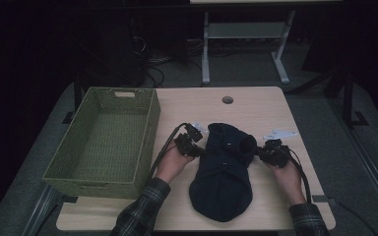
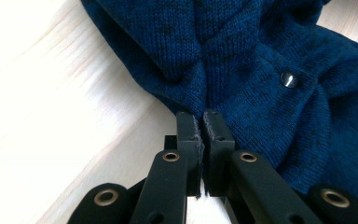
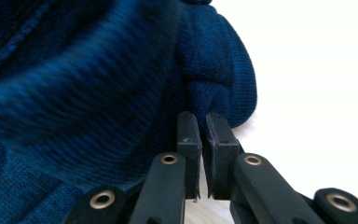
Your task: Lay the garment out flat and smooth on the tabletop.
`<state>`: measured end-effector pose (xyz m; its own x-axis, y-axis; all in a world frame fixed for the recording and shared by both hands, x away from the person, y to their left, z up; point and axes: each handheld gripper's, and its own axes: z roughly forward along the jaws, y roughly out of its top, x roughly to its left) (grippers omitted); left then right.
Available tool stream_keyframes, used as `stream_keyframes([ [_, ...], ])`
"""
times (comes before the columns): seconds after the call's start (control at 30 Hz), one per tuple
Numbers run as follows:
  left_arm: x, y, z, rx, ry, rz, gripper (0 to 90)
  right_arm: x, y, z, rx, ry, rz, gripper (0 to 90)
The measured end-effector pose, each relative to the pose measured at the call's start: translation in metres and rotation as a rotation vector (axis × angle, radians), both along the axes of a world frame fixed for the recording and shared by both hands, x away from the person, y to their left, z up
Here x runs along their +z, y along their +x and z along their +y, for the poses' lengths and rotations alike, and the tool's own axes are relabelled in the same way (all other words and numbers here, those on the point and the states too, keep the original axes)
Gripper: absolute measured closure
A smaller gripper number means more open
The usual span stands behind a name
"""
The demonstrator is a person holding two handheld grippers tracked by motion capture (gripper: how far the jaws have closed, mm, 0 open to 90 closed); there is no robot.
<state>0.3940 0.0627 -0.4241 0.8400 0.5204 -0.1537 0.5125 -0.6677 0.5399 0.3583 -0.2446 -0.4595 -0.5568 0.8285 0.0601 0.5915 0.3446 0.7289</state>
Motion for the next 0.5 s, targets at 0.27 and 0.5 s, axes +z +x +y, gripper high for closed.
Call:
stream_keyframes([
  [0.27, 0.002, -0.009, 0.011, 0.009, 0.014, 0.02, 87.9, 0.015, 0.01, 0.001, -0.011, -0.042, -0.059, 86.1],
  [0.5, -0.011, -0.016, 0.017, 0.01, 0.042, 0.044, 87.8, 0.001, 0.032, 0.014, 0.0, -0.096, -0.053, 86.2],
])
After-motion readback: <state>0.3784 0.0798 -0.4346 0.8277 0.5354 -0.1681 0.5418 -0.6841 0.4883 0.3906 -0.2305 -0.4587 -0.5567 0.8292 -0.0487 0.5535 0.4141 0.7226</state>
